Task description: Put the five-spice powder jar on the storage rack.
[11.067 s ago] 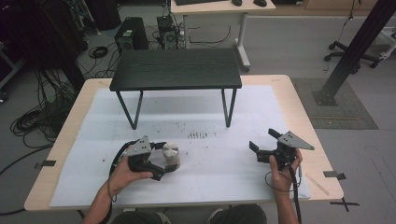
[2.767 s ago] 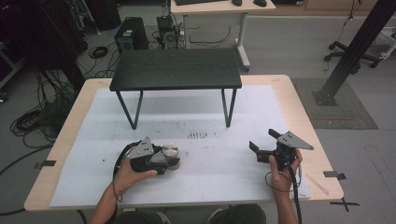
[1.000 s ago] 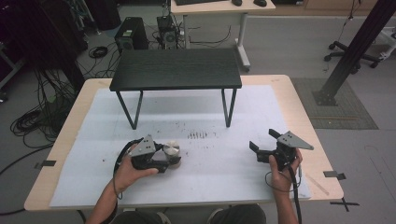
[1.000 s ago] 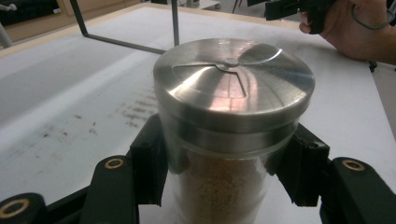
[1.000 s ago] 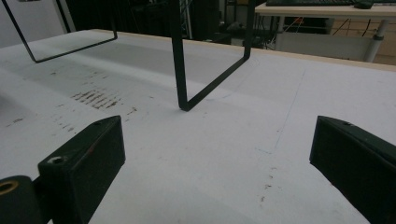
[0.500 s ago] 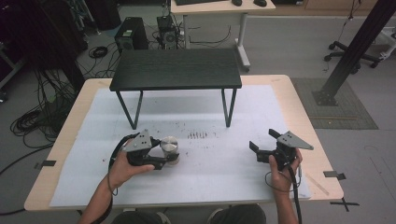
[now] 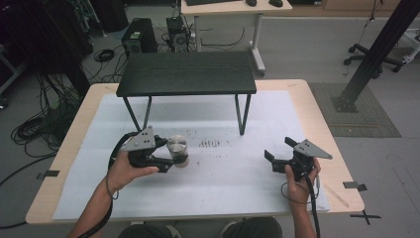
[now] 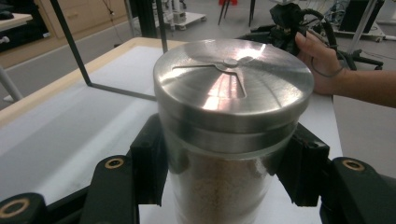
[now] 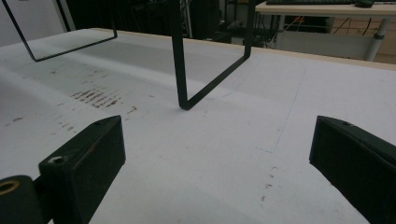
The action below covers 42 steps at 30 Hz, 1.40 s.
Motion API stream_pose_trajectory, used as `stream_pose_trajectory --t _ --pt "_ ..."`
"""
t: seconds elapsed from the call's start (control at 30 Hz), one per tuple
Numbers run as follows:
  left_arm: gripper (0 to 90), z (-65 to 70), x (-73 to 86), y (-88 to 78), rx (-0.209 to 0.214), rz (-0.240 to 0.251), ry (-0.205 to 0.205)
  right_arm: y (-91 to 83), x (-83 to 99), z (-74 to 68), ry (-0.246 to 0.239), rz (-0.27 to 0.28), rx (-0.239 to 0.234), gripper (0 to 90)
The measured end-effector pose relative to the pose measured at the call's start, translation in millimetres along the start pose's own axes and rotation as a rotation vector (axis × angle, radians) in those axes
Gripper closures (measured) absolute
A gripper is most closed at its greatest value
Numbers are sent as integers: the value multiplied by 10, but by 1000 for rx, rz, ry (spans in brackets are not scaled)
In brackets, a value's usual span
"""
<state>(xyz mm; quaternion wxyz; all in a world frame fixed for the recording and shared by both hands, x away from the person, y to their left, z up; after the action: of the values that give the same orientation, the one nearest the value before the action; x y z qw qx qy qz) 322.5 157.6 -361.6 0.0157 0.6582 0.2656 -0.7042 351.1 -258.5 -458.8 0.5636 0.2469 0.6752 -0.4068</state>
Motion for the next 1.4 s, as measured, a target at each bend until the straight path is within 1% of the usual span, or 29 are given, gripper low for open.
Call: stream_pose_trajectory --t 0.2,0.43,0.57,0.67,0.7,0.8,0.87,1.07,1.27,1.4 --pt "429 -30 -160 -52 13 -6 14 -3 0 4 2 3 1 35" --pt "429 -76 -356 -126 32 1 13 -2 0 6 3 4 -2 35" --pt "429 -102 -461 -164 35 -3 24 3 0 -1 1 0 -5 35" --pt "429 -130 -540 -196 27 0 31 3 0 -1 1 1 -6 35" --pt "429 -145 -565 -209 27 -2 37 2 0 -1 1 1 -5 35" --pt "429 -189 -640 -243 25 17 29 1 -1 2 2 2 -4 35" --pt "430 -221 -688 -265 24 24 32 1 0 4 2 2 -3 35" --pt "429 -296 -842 -291 19 29 47 -4 -1 6 3 6 -3 35" --pt "429 -417 -1004 -305 17 36 59 -7 -1 6 5 8 -2 35" --pt "429 -514 -1104 -319 8 40 62 -8 -2 5 4 7 -2 35"
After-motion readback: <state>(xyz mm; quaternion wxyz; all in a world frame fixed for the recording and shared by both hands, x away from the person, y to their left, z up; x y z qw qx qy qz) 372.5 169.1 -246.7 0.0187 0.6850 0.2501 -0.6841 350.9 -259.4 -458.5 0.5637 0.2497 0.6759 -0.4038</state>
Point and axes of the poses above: each handheld gripper's, and its own axes: y roughly forward along the jaws, x roughly out of its underside, z roughly to its right, the point moved 3 cm from there along y, roughly forward along the jaws, and after that the axes turned 1 degree about -y, right-handed, at the moved point
